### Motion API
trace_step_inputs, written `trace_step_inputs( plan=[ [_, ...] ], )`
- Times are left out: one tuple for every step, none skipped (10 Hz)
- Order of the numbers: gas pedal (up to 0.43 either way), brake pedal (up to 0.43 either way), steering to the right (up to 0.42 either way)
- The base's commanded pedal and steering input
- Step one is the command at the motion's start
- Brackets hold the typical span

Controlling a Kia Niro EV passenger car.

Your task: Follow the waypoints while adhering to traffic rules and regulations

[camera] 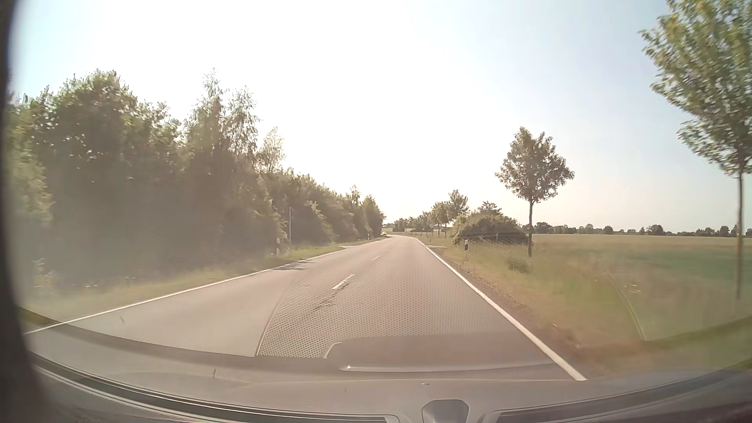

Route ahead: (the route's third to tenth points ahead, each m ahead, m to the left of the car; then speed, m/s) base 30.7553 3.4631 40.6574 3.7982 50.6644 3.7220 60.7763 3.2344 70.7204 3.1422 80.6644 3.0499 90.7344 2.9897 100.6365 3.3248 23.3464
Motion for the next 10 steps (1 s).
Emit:
trace_step_inputs(
  plan=[
    [0.260,0.006,0.005],
    [0.260,0.006,0.005],
    [0.260,0.006,0.005],
    [0.260,0.006,0.005],
    [0.260,0.006,0.005],
    [0.260,0.006,0.005],
    [0.260,0.006,0.005],
    [0.260,0.006,0.005],
    [0.260,0.006,0.005],
    [0.260,0.006,0.005]
  ],
)
